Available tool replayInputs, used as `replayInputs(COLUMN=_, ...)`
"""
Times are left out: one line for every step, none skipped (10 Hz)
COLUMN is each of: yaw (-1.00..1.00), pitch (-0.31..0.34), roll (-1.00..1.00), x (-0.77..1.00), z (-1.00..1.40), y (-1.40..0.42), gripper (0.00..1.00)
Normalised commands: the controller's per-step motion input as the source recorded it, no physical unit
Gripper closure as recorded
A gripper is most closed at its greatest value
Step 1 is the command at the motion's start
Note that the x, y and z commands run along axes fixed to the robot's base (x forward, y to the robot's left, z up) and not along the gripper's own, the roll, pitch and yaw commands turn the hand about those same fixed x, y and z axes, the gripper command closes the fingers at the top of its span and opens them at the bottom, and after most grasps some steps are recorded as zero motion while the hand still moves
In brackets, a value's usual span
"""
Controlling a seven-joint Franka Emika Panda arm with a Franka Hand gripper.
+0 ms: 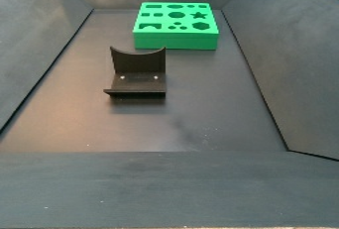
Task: Pick up the oval object. Move up. Move to above the board. Insert the oval object.
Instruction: Move to above the board, then insert the oval object.
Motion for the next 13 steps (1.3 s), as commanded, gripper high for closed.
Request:
replayInputs(yaw=0.00, pitch=0.088, roll=-0.01, x=0.06, z=0.08, y=-1.00, gripper=1.00)
replayInputs(yaw=-0.01, pitch=0.098, roll=-0.01, x=0.07, z=0.09, y=-1.00, gripper=1.00)
replayInputs(yaw=0.00, pitch=0.116, roll=0.00, x=0.09, z=0.09, y=-1.00, gripper=1.00)
replayInputs(yaw=0.01, pitch=0.125, roll=0.00, x=0.10, z=0.10, y=-1.00, gripper=1.00)
replayInputs(yaw=0.00, pitch=0.137, roll=0.01, x=0.13, z=0.11, y=-1.00, gripper=1.00)
replayInputs(yaw=0.01, pitch=0.141, roll=0.01, x=0.13, z=0.09, y=-0.84, gripper=1.00)
replayInputs(yaw=0.01, pitch=0.133, roll=0.02, x=0.12, z=0.05, y=-0.45, gripper=1.00)
replayInputs(yaw=0.01, pitch=0.114, roll=0.03, x=0.09, z=0.04, y=-0.27, gripper=1.00)
replayInputs(yaw=0.00, pitch=-0.003, roll=0.00, x=-0.01, z=0.00, y=0.00, gripper=1.00)
replayInputs(yaw=0.00, pitch=-0.059, roll=0.00, x=-0.12, z=0.00, y=0.00, gripper=1.00)
replayInputs(yaw=0.00, pitch=-0.036, roll=0.00, x=-0.12, z=0.00, y=0.00, gripper=1.00)
replayInputs(yaw=0.00, pitch=-0.041, roll=0.00, x=-0.04, z=-0.05, y=-0.01, gripper=1.00)
replayInputs(yaw=0.00, pitch=-0.054, roll=-0.01, x=-0.03, z=-0.07, y=0.00, gripper=1.00)
